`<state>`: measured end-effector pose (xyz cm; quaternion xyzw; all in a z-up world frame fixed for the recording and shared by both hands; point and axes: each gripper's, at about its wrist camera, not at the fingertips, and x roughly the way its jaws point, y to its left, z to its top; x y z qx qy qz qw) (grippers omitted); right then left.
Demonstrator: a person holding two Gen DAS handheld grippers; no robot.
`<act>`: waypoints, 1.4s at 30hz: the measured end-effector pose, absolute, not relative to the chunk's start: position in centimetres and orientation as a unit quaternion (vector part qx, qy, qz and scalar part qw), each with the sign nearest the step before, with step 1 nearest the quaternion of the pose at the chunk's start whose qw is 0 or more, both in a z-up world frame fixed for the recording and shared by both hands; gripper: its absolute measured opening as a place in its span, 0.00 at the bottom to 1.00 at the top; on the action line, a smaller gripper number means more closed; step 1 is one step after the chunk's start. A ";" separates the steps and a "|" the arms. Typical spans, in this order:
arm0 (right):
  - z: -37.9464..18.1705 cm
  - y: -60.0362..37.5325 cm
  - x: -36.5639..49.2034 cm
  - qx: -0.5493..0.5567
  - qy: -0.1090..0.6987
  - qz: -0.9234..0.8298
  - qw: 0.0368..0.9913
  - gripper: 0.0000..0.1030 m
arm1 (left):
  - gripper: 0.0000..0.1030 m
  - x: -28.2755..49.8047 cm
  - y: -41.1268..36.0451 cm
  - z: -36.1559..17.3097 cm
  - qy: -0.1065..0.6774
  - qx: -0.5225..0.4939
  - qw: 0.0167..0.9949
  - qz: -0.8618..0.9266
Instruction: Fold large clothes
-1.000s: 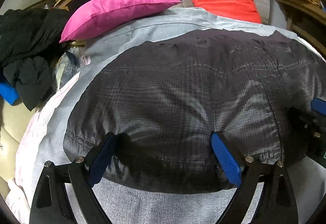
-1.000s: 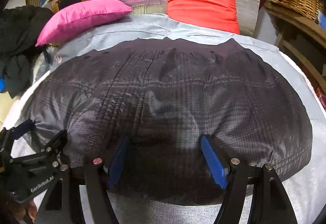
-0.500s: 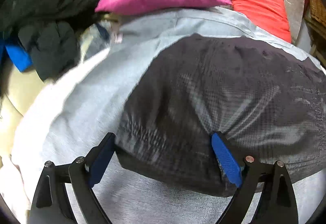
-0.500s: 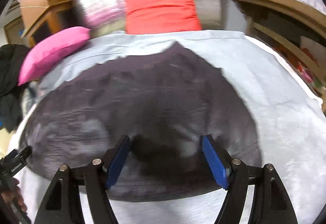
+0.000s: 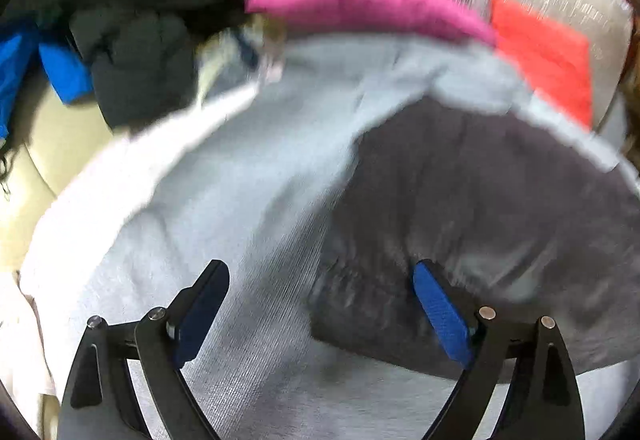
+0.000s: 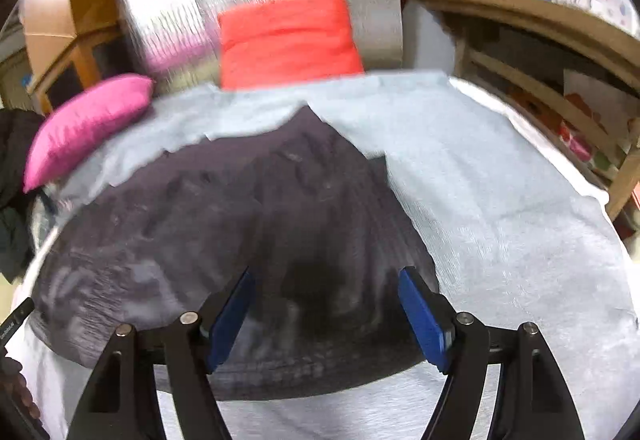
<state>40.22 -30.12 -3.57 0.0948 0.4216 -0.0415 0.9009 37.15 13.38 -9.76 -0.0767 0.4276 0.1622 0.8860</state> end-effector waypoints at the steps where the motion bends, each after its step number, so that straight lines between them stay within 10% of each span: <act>1: -4.8 -30.4 40.8 0.093 0.445 -0.041 0.890 0.75 | 0.91 37.1 13.6 -10.1 0.430 -0.086 0.885 0.158; 42: -2.9 -38.4 45.3 0.200 0.471 0.060 0.857 0.86 | 0.91 44.6 17.1 -7.0 0.465 -0.146 0.873 -0.007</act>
